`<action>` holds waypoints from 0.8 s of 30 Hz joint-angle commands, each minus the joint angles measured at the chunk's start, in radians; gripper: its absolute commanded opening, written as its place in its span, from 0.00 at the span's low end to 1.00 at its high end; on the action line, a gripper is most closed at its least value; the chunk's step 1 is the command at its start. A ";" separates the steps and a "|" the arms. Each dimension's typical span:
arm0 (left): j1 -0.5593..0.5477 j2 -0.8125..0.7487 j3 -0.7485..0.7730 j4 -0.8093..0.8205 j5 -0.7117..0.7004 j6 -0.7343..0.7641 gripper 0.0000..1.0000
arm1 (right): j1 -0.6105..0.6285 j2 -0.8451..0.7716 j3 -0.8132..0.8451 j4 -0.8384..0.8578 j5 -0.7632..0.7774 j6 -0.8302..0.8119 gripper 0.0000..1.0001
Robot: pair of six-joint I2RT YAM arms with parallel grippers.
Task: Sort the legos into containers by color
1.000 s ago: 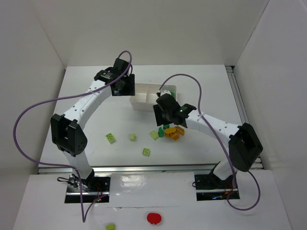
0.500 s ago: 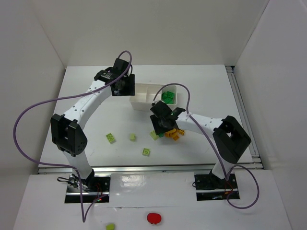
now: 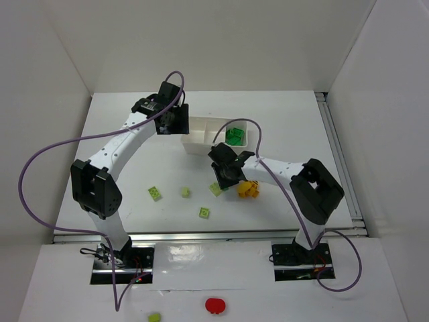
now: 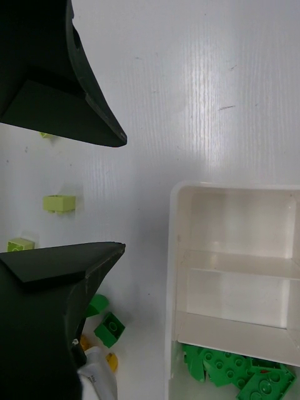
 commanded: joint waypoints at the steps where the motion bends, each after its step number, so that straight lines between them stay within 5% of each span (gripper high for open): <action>1: 0.006 0.007 0.032 -0.001 0.008 0.007 0.72 | 0.009 -0.064 0.090 -0.020 0.062 0.001 0.26; 9: 0.006 0.016 0.041 -0.001 0.008 0.007 0.72 | -0.172 -0.122 0.273 0.000 0.102 -0.052 0.26; 19: 0.006 0.016 0.050 -0.001 0.008 0.016 0.73 | -0.341 0.161 0.561 0.060 0.056 0.030 0.26; 21: 0.006 0.016 0.050 -0.001 0.008 0.016 0.73 | -0.350 0.203 0.603 0.048 0.090 0.048 0.31; 24: 0.006 0.007 0.041 -0.001 0.008 0.016 0.73 | -0.359 0.249 0.669 0.005 0.090 0.071 0.55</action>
